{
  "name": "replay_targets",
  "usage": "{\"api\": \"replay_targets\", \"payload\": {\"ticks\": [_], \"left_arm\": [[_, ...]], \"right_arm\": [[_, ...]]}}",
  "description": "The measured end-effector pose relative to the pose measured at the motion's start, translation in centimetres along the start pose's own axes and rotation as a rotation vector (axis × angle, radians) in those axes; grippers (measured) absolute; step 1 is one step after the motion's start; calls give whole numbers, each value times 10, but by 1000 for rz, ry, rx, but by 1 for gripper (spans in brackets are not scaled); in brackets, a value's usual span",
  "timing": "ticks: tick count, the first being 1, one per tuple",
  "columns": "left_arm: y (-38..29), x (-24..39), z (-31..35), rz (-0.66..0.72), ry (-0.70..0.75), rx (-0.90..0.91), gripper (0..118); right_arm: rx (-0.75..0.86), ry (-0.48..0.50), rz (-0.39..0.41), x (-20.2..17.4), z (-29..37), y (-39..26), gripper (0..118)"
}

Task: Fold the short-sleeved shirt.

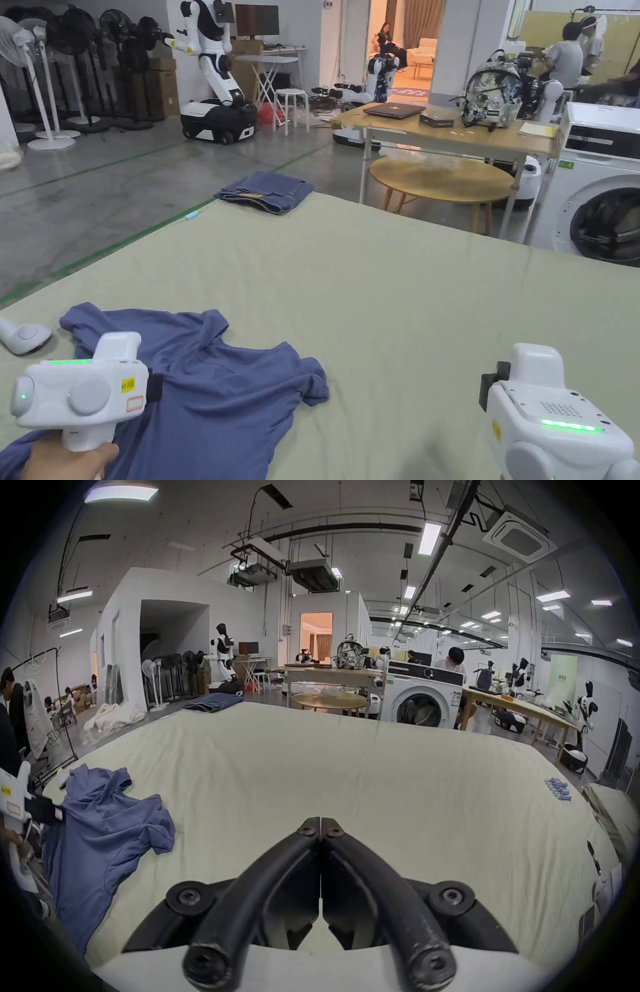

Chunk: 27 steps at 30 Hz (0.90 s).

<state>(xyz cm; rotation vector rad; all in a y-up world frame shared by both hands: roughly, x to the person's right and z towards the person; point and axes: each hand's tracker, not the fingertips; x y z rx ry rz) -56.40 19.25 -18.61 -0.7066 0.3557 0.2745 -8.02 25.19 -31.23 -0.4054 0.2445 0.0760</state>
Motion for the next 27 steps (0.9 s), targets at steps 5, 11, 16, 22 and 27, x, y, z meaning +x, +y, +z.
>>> {"api": "replay_targets", "payload": {"ticks": [5,11,16,22,27], "left_arm": [[50,41,47,-58,-71,149,0],[112,113,102,-136,-182,324,0],[148,188,121,-216,-306,375,0],[146,294,124,-305,-486,368,0],[126,388,122,-364,-649,317,0]], "right_arm": [[17,-23,-15,19,7,5,0],[62,-73,-47,49,29,16,0],[98,-124,-75,83,47,23,0],[128,-207,-100,129,82,24,0],[133,-297,-116,173,104,15,0]]}}
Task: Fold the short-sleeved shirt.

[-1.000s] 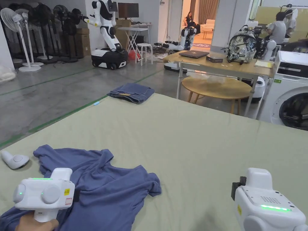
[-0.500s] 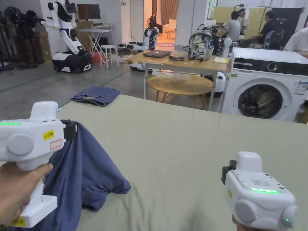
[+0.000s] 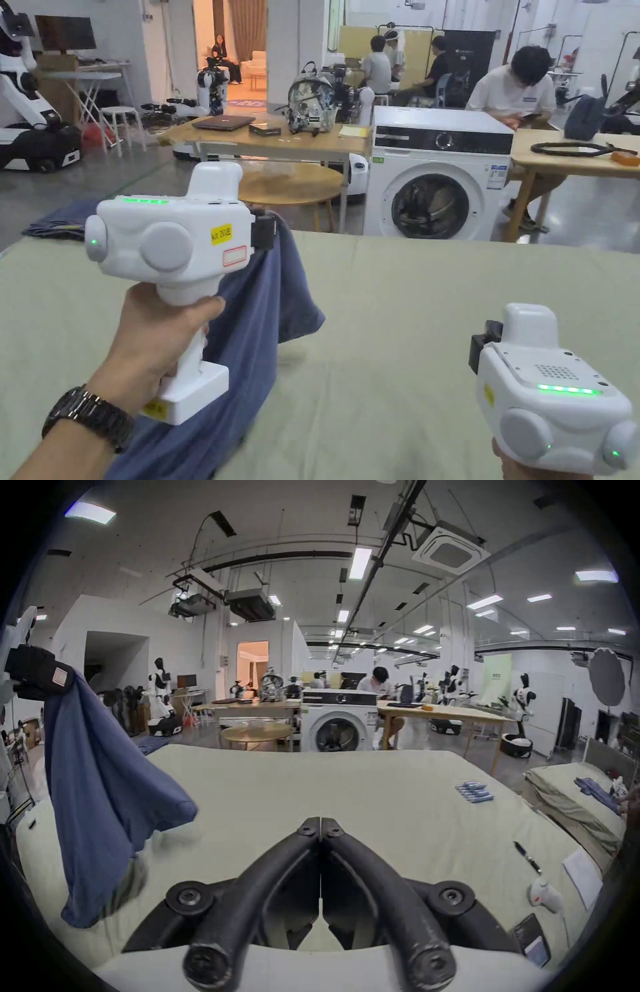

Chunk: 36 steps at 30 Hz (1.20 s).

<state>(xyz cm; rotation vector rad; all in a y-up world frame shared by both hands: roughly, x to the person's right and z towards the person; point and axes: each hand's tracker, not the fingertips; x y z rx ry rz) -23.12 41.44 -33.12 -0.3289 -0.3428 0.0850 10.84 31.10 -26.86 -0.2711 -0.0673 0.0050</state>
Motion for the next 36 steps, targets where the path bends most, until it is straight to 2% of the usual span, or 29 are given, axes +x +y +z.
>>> {"api": "replay_targets", "payload": {"ticks": [4,9,13,19,20,23,26,31,34,35,36], "left_arm": [[-14,65,-40,-17,-139,-39,0],[-59,124,-88,-31,-229,-170,0],[-105,146,-104,-19,-277,-277,0],[-140,153,-100,-6,-303,-315,2],[-141,153,-96,-14,-292,-305,6],[-132,144,-83,-13,-255,-265,42],[-120,127,-63,10,-223,-195,52],[-116,82,-27,31,-98,-112,52],[-124,59,2,6,57,-46,51],[-129,51,13,-6,103,-19,50],[-133,44,23,-8,143,5,40]], "right_arm": [[2,-72,-24,39,6,-4,0],[-12,-141,-34,82,6,-14,0],[-35,-176,-43,100,15,-23,0],[-73,-181,-46,103,21,-34,0],[-80,-175,-47,102,20,-35,0],[-85,-155,-47,93,18,-36,0],[-75,-126,-39,82,18,-33,0],[-30,-80,-12,61,16,-31,0],[16,-56,-8,48,24,-31,0],[31,-50,-10,43,26,-31,0],[45,-48,-10,39,27,-31,0]]}}
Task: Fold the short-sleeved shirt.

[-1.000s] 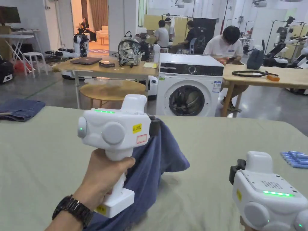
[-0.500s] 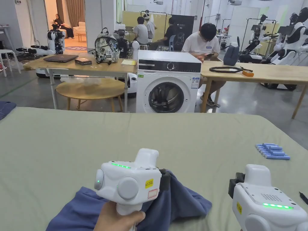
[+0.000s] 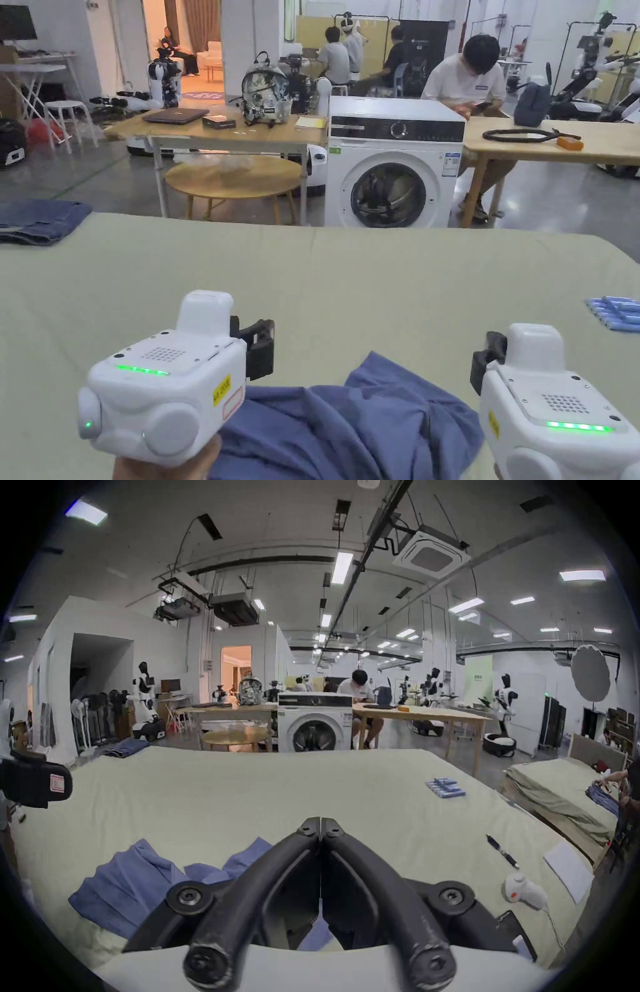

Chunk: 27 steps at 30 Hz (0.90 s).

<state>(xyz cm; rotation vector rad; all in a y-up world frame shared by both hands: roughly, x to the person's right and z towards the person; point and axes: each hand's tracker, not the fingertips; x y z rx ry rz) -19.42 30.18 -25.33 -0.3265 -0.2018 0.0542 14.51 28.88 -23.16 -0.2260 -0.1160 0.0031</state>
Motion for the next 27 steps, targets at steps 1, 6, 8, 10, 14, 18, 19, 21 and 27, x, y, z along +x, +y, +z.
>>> {"api": "replay_targets", "payload": {"ticks": [1,6,8,10,14,18,19,21,27], "left_arm": [[-4,-7,7,7,36,13,26],[-22,-41,31,28,179,63,0],[-27,-55,33,13,226,59,0],[-28,-65,35,18,227,11,0],[-39,-91,27,97,201,-215,0],[-62,-114,13,180,167,-447,0],[-74,-125,6,208,156,-483,0],[-85,-133,0,240,128,-574,8],[-130,-138,-15,246,186,-741,61]], "right_arm": [[9,7,-2,-3,1,0,0],[58,46,-26,-17,2,-1,0],[61,52,-27,-22,2,-1,0],[59,58,-33,-25,0,-1,0],[21,74,-35,-30,-3,-3,0],[-7,73,-27,-31,-8,-8,0],[-16,73,-25,-31,-9,-9,0],[-28,70,-19,-31,-11,-12,0],[-69,66,-15,-28,-18,-21,0]]}}
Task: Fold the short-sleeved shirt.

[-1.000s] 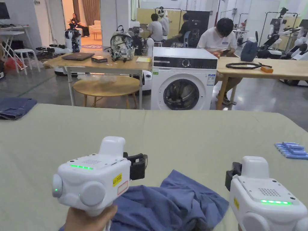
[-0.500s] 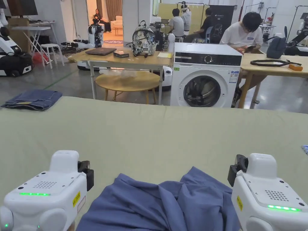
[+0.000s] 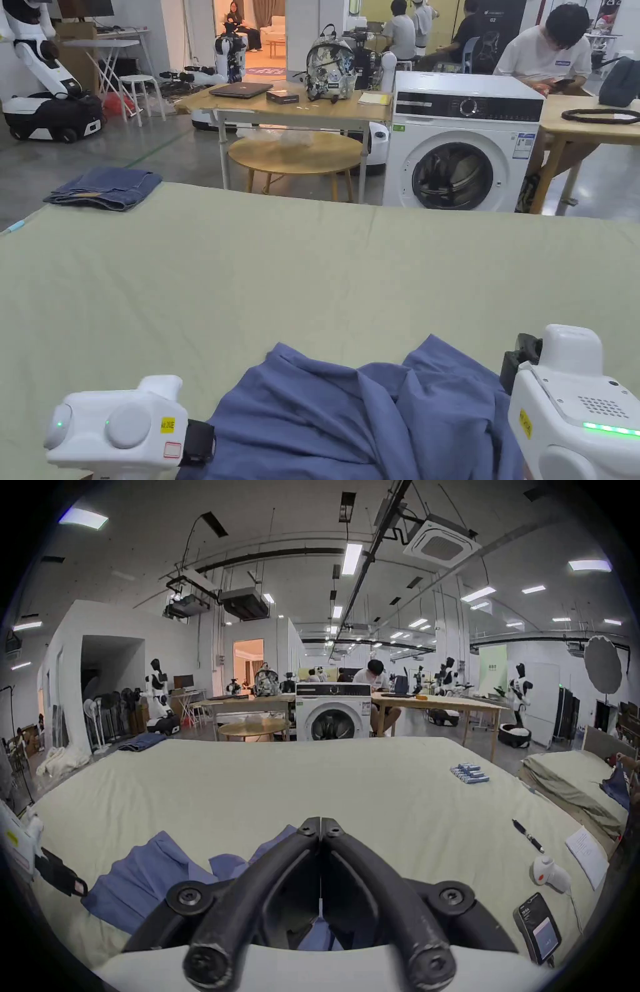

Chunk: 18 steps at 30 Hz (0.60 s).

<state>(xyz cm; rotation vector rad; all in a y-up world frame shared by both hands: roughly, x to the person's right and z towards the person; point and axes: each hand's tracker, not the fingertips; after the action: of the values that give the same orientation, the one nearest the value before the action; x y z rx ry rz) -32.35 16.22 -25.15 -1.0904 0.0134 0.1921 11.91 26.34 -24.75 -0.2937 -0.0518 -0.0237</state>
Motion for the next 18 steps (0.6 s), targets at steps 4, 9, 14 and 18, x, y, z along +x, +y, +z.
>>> {"api": "replay_targets", "payload": {"ticks": [4,9,14,18], "left_arm": [[-13,2,-35,14,32,-124,66],[-18,23,-32,-92,130,-35,41],[-20,28,-28,-59,63,2,0],[-25,20,-19,-47,41,39,0]], "right_arm": [[-29,-3,3,3,-3,-7,0],[-67,-9,-11,12,-6,-17,0],[-118,-17,-28,35,-16,-17,0],[-222,-7,-25,68,-49,-11,0]]}}
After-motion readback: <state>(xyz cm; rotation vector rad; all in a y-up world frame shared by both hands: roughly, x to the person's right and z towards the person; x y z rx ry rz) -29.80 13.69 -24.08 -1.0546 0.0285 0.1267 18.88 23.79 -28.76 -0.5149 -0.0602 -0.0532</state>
